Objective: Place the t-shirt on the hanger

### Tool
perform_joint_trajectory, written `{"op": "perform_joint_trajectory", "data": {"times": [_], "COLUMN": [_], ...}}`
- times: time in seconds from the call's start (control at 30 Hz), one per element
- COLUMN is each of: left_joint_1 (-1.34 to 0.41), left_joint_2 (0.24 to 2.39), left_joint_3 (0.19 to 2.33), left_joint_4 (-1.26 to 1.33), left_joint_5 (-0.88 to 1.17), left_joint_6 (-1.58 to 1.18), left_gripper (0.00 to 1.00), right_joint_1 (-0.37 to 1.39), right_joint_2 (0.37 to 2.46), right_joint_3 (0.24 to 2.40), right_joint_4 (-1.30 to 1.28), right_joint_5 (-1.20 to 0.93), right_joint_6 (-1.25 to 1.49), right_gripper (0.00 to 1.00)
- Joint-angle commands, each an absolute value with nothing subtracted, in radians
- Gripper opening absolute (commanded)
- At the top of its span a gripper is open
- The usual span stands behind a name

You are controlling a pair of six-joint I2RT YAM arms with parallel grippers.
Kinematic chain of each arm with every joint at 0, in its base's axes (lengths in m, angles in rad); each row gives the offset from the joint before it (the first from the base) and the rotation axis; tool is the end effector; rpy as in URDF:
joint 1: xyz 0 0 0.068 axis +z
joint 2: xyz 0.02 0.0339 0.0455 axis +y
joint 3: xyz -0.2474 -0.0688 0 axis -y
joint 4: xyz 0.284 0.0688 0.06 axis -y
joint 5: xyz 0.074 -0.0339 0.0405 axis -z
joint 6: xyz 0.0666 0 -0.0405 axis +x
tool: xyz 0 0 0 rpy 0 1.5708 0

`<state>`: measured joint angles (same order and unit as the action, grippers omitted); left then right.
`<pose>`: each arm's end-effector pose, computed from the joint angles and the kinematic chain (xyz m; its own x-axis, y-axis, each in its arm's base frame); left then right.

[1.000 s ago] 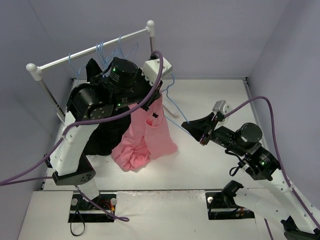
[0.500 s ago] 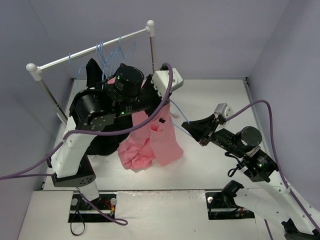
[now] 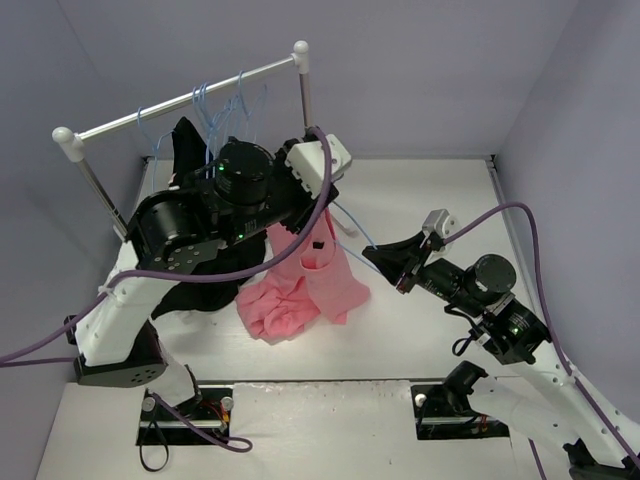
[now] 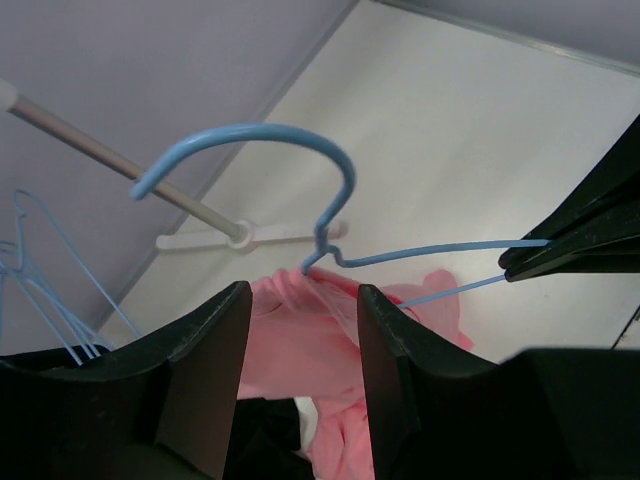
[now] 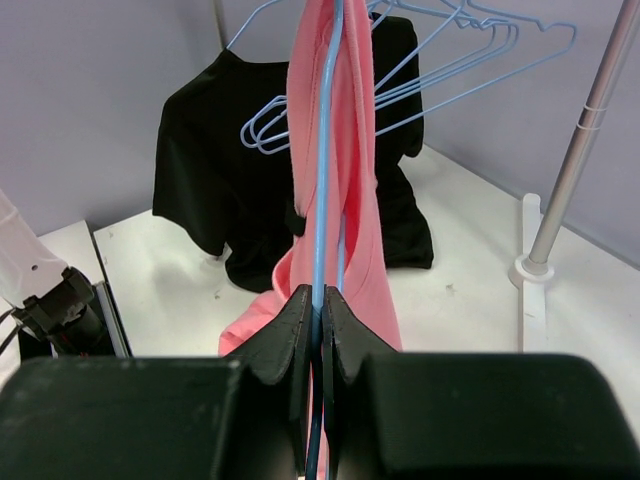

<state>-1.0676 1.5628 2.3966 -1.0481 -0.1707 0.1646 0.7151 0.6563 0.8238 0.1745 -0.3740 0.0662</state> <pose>0.1550 -0.2581 0.5818 0.0272 0.2855 -0.9580 0.7895 0.5817 0.1957 0.1518 0.1640 0.4166 0.1951 0.2510 -0.9481 -0.8851 0.4616 -0.0599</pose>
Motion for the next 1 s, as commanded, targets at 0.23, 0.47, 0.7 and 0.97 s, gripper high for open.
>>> {"op": "perform_joint_trajectory", "data": {"times": [0.23, 0.47, 0.7, 0.97], "left_joint_1": [-0.905, -0.75, -0.67, -0.591], "left_joint_2": [1.358, 1.388, 1.429, 1.412], "left_joint_3": [2.214, 2.173, 2.159, 2.086], "left_joint_4": [-0.95, -0.955, -0.963, -0.983], "left_joint_5": [-0.083, 0.155, 0.33, 0.527], "left_joint_6": [0.317, 0.412, 0.451, 0.472], "left_gripper": [0.44, 0.49, 0.51, 0.5], "right_joint_1": [0.718, 0.718, 0.718, 0.719], "right_joint_2": [0.653, 0.677, 0.678, 0.668], "right_joint_3": [0.826, 0.843, 0.848, 0.85], "right_joint_4": [0.338, 0.341, 0.339, 0.339], "right_joint_5": [-0.413, -0.466, -0.483, -0.48], "right_joint_6": [0.056, 0.064, 0.078, 0.088], "right_gripper": [0.0, 0.0, 0.0, 0.0]}}
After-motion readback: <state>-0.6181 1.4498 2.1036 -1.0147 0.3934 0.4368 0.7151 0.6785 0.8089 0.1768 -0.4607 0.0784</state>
